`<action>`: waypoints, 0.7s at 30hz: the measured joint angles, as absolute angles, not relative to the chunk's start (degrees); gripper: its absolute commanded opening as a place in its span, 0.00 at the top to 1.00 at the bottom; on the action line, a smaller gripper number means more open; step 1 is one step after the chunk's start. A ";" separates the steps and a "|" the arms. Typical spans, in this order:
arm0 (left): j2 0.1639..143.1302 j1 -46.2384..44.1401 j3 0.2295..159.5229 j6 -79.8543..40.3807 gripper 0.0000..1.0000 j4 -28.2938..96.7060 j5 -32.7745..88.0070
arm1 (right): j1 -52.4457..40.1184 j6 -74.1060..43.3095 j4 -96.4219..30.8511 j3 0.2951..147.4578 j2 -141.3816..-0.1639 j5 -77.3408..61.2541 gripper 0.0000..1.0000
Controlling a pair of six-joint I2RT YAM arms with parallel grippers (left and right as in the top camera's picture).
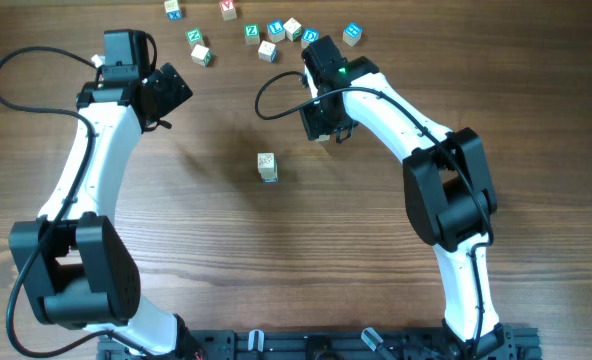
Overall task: Form a tower
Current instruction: 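Lift the green-lettered block with the right gripper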
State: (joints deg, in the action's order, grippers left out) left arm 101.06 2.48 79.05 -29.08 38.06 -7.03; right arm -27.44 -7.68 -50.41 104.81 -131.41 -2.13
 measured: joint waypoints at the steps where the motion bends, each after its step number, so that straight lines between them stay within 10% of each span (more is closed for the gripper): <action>1: 101.06 2.48 79.05 -29.08 0.00 38.06 -7.03 | -27.44 -7.73 -50.43 104.81 -131.41 -2.15 0.00; 3: 101.06 2.48 79.05 -29.08 0.00 38.06 -7.03 | -27.44 -7.22 -50.48 104.81 -131.41 -2.83 0.00; 5: 101.06 2.48 79.05 -29.08 0.00 38.06 -7.03 | -27.44 -6.11 -50.59 104.81 -131.41 -4.25 0.51; 7: 101.06 2.48 79.05 -29.08 0.00 38.06 -7.03 | -27.44 -5.69 -50.57 104.81 -131.41 -4.47 0.64; 21: 101.06 2.48 79.05 -29.08 0.00 38.06 -7.03 | -27.44 -7.53 -51.48 104.81 -131.41 -1.23 0.58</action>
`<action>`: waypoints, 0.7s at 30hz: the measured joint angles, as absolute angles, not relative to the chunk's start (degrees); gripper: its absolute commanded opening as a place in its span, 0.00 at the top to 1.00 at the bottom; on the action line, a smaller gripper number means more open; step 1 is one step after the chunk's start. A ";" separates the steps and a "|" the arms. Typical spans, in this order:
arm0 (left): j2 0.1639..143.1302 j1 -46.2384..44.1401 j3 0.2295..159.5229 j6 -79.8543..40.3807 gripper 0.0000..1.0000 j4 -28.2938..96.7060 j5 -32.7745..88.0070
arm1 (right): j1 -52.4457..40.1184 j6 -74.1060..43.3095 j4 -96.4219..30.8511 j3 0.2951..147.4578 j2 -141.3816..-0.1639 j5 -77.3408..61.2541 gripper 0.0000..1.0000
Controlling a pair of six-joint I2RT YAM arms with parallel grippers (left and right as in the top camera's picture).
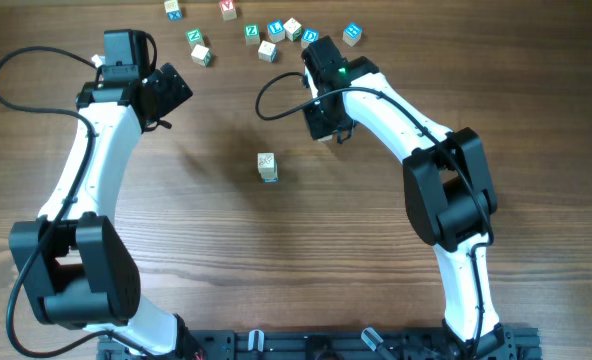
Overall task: Form a tower
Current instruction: 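Lift the green-lettered block with the right gripper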
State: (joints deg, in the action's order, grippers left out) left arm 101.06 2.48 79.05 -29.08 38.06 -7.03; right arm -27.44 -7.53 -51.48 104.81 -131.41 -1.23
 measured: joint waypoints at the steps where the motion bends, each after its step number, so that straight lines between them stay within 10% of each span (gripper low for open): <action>1: 101.06 2.48 79.05 -29.08 0.00 38.06 -7.03 | -27.44 -7.55 -51.88 104.81 -131.41 -1.23 0.59; 12: 101.06 2.48 79.05 -29.08 0.00 38.06 -7.03 | -27.44 -7.73 -52.62 104.81 -131.39 -0.99 0.55; 21: 101.06 2.48 79.05 -29.08 0.00 38.06 -7.03 | -27.44 -7.75 -53.06 104.84 -131.20 -0.95 0.72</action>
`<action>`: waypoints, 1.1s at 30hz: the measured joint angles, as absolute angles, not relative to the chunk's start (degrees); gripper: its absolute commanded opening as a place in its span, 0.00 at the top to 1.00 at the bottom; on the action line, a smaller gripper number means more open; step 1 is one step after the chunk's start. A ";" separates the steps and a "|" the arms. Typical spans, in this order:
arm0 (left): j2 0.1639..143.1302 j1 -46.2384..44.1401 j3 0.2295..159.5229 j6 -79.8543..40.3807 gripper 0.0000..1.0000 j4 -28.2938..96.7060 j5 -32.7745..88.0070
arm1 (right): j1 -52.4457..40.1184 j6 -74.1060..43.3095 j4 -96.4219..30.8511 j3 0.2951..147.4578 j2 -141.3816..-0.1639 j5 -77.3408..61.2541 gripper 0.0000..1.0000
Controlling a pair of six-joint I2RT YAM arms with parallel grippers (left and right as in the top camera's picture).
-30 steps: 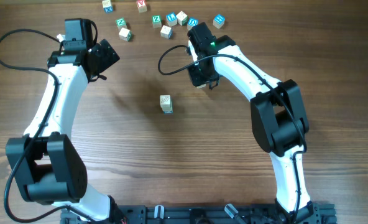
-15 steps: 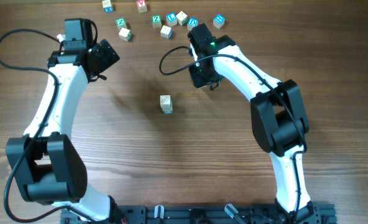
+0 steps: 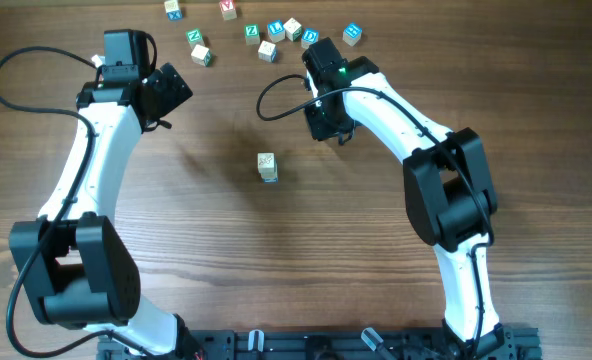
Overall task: Form a tower
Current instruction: 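Lift the green-lettered block with the right gripper, then carry the held block with the right gripper over the stack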
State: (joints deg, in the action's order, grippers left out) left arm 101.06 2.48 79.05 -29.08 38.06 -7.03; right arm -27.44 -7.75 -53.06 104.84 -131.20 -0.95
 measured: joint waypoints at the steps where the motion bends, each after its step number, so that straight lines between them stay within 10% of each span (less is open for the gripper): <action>1: 101.06 2.48 79.05 -29.08 0.00 38.06 -7.03 | -27.44 -7.77 -53.43 104.84 -130.96 -0.95 0.73; 14: 101.06 2.48 79.05 -29.08 0.00 38.06 -7.03 | -30.92 -21.96 -57.06 107.55 -109.36 -1.45 0.73; 33: 101.06 2.48 79.05 -29.08 0.00 38.06 -7.03 | -47.35 -39.22 -58.33 106.41 -114.15 3.07 0.71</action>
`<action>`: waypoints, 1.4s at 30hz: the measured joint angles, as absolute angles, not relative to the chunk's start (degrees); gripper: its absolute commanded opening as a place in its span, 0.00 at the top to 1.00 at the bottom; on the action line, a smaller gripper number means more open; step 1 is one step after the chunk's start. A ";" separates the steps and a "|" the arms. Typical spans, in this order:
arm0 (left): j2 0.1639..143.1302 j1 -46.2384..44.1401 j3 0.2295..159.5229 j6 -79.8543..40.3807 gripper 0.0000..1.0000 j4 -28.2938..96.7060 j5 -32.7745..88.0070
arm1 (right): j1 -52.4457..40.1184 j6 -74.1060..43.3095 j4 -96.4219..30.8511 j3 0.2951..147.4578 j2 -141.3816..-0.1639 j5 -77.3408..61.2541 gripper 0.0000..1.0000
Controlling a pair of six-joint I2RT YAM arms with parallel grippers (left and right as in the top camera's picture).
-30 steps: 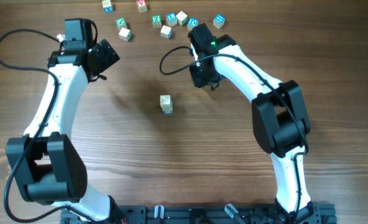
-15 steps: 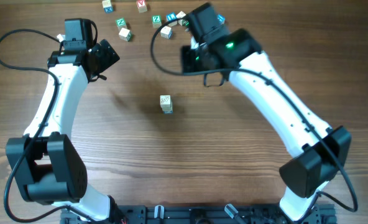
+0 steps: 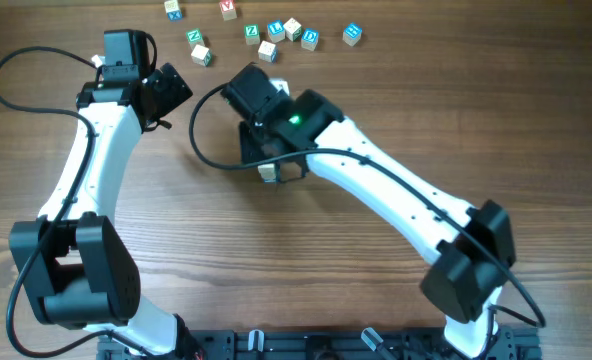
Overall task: Form a tower
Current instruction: 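Carry the held block with the right gripper over the stack, then lower the block onto the stack and open the right gripper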
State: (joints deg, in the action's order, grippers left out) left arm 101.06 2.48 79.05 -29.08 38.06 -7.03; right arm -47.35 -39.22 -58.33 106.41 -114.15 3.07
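The small stack of pale wooden blocks (image 3: 268, 173) stands mid-table, mostly covered from above by my right gripper (image 3: 269, 160). Only the stack's lower edge shows under the black fingers. Whether the fingers grip a block is hidden by the gripper body. Several loose letter blocks (image 3: 267, 50) lie scattered along the far edge, with green, blue and red faces. My left gripper (image 3: 176, 92) hangs at the far left, well apart from the stack and from the loose blocks. Nothing shows in it, and its fingers are not clear from above.
The right arm's black cable (image 3: 201, 140) loops out to the left of the stack. The right arm (image 3: 396, 195) reaches diagonally across the table from the near right. The left arm (image 3: 86, 170) runs along the left side.
My right gripper has moved from the far right of centre, near the loose blocks, leftward and nearer, and now sits over the stack. The left arm has not moved.
At all three earlier moments my right gripper hovered near the loose blocks at the far right of centre, shifting only slightly, with something pale under its fingers. The stack stood alone mid-table. Now the right gripper covers that stack. The loose blocks lie unchanged.
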 measured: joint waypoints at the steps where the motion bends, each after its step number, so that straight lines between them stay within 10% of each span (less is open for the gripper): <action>1: 101.06 2.48 79.05 -29.08 0.00 38.06 -7.03 | -47.48 -39.33 -58.33 106.39 -114.61 3.07 0.71; 42: 101.06 2.48 79.05 -29.08 0.00 38.09 -7.03 | -47.59 -41.17 -56.69 102.54 -118.08 5.17 0.66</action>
State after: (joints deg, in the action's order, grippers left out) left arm 101.06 2.48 79.05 -29.08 38.09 -7.03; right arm -47.59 -41.17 -56.69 102.54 -118.08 5.17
